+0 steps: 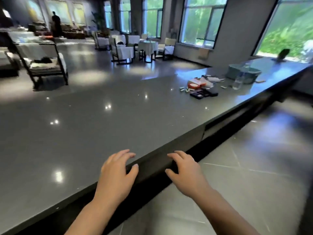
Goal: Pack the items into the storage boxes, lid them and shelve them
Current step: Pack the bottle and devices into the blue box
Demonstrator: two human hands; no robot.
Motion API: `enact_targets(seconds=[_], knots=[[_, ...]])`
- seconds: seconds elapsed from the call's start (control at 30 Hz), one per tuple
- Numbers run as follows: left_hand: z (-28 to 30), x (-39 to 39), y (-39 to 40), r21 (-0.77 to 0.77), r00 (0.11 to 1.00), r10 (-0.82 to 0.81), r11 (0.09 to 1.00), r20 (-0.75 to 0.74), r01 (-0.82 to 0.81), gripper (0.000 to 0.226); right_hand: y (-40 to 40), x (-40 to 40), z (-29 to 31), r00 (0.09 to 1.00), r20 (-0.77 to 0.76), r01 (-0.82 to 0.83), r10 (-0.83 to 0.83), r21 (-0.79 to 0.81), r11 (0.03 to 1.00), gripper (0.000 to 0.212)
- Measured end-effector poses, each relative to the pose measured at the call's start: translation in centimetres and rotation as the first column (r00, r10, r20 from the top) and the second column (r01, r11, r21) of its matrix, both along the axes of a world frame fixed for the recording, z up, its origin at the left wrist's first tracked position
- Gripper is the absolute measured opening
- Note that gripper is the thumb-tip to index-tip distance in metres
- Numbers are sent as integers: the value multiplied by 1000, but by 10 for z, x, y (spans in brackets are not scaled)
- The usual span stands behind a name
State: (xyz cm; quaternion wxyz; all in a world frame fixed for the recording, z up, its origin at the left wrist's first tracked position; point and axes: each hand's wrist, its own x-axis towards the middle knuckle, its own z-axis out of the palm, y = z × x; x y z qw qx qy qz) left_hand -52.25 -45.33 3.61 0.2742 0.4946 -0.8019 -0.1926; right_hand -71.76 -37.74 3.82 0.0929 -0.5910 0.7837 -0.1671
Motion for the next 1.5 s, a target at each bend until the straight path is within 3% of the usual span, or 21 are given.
enact_targets(seconds=[0.27, 0.37, 0.57, 0.83, 1.07, 1.3, 1.5], knots=[[-11, -226, -12, 73, 947, -319, 945, -23, 320, 32, 52, -199, 3, 920, 9, 390, -391, 42, 920, 48], [-16, -271, -28, 117, 923, -384, 917, -11, 382, 30, 44, -237, -1, 897, 49, 433, -440, 108, 895, 48], [-25, -368, -99, 119, 902, -431, 895, -26, 431, 28, -18, -313, -16, 866, 65, 490, -496, 95, 867, 47], [-21, -506, -198, 113, 792, -610, 785, -35, 609, 28, -92, -412, -13, 767, 78, 630, -637, 101, 770, 48], [-26, -637, -206, 137, 654, -756, 644, -41, 753, 29, -86, -514, -14, 638, 105, 754, -763, 116, 647, 48], [-37, -783, -205, 143, 691, -719, 678, -70, 721, 29, -81, -660, -27, 638, 77, 761, -766, 94, 643, 49], [-23, -906, -199, 122, 737, -670, 727, -91, 676, 30, -82, -785, -13, 713, 11, 696, -701, 110, 710, 49]])
